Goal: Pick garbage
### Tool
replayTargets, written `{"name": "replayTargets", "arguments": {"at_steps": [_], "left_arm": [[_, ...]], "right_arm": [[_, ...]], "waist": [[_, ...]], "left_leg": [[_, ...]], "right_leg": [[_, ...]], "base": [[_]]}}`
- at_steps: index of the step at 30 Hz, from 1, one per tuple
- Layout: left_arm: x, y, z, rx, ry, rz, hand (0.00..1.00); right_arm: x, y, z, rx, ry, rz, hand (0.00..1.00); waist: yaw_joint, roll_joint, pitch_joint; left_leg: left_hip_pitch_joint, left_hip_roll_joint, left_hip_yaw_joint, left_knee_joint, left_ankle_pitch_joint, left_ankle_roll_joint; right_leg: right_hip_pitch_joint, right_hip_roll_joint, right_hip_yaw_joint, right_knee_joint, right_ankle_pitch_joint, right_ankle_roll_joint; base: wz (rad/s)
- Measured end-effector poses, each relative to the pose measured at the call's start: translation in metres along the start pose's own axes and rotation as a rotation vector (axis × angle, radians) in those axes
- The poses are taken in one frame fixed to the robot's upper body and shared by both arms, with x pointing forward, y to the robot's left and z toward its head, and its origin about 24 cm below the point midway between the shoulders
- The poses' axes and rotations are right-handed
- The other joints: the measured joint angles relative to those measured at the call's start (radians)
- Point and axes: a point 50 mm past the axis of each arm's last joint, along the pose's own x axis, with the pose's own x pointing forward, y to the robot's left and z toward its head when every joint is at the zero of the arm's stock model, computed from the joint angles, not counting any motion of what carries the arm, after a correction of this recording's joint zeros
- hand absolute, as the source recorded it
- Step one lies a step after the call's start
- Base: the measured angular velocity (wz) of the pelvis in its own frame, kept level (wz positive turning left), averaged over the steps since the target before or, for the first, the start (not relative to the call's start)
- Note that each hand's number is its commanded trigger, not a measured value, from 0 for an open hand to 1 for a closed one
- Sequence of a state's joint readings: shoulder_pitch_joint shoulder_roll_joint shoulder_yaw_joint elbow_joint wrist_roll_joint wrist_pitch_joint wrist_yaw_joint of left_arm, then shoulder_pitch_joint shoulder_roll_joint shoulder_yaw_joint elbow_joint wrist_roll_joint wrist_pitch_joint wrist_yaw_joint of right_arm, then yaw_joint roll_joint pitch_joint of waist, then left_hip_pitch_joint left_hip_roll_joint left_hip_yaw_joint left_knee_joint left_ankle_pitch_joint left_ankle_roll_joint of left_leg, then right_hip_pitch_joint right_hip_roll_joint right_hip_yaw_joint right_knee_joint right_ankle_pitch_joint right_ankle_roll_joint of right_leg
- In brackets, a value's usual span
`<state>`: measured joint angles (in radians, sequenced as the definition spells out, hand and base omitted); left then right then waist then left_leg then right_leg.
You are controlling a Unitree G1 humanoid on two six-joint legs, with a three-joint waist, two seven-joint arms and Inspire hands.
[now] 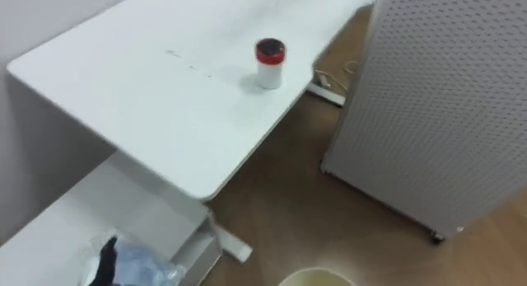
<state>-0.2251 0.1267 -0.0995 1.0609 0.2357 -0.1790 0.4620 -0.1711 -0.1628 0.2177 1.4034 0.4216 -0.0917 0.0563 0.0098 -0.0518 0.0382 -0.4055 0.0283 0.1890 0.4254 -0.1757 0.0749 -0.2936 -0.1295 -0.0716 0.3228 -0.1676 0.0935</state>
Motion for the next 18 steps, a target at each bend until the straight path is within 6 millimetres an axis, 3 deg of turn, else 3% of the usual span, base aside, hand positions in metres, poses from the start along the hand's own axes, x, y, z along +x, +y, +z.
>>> {"name": "replayTargets", "arguments": {"at_steps": [2, 8, 18], "left_arm": [[0.000, 0.000, 0.002, -0.007, -0.006, 0.019, 0.00], [0.003, 0.004, 0.010, -0.024, -0.037, 0.103, 0.00], [0.002, 0.001, 0.015, -0.039, -0.038, 0.169, 0.00]], "right_arm": [[0.001, 0.005, 0.008, -0.035, -0.017, 0.017, 1.00], [0.002, 0.009, 0.010, -0.053, -0.017, 0.030, 1.00], [0.003, 0.017, 0.020, -0.041, -0.062, 0.071, 1.00]], "waist": [[-0.001, 0.010, 0.0056], [-0.008, 0.018, 0.0075], [-0.028, 0.018, 0.0086]], "left_leg": [[-0.003, 0.000, -0.006, -0.011, 0.000, 0.001], [-0.022, 0.011, -0.029, -0.049, 0.033, -0.023], [-0.079, 0.028, -0.030, -0.038, 0.046, -0.042]], "right_leg": [[-0.006, 0.002, -0.016, 0.000, 0.005, -0.001], [-0.040, 0.013, -0.069, 0.007, 0.019, -0.027], [-0.105, 0.027, -0.087, 0.043, 0.009, -0.055]], "base": [[-0.03], [0.03], [-0.01]]}}
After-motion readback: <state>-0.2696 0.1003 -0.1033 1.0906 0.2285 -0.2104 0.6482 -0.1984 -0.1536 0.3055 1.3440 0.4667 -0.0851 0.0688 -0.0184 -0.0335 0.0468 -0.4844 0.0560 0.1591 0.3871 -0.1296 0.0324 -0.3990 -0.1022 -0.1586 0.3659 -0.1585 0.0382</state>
